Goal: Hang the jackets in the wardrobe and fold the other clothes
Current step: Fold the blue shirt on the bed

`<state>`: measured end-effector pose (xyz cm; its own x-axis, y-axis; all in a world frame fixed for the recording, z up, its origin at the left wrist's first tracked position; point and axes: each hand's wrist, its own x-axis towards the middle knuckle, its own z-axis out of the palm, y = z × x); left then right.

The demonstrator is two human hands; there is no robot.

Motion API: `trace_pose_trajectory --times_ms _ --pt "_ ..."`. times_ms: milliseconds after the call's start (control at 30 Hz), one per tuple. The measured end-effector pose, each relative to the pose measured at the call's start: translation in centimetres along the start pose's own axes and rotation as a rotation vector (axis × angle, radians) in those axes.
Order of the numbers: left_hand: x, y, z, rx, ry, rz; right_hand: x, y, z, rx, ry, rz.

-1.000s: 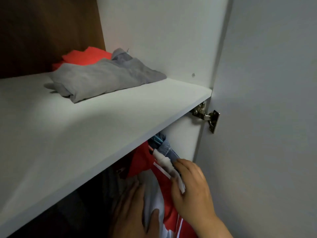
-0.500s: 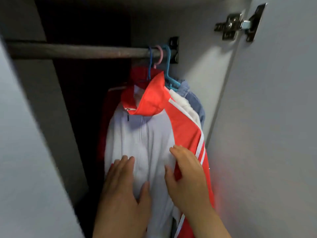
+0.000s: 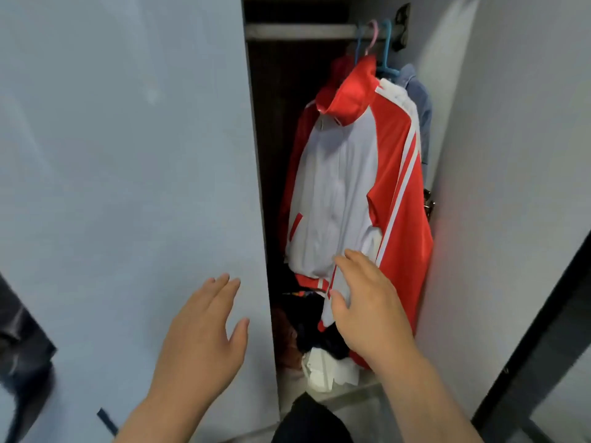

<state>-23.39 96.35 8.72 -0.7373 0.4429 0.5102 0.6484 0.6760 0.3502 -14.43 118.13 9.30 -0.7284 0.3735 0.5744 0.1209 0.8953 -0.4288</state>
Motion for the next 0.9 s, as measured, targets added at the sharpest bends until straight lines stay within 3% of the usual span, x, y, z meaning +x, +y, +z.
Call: trace_pose_trajectory --times_ms 167,467,700,900 --pt "-4.3 -2.7 -3.1 0.119 -0.066 -0.107 -1.7 -2.7 1.0 0.039 -0.140 -0.159" --pt "-10.3 -8.3 -8.7 0.327 0.001 -0.423 -0.7 -9.4 8.7 0.161 -0.321 -0.480" --pt "-16.7 -10.6 -12.6 0.496 -0.028 -0.713 -1.4 -15.6 14.3 0.345 -0.548 -0.580" --pt "-23.1 -9.1 -15.1 0.540 0.045 -0.952 -4.6 -20.7 16.3 0.475 -0.712 -0.696"
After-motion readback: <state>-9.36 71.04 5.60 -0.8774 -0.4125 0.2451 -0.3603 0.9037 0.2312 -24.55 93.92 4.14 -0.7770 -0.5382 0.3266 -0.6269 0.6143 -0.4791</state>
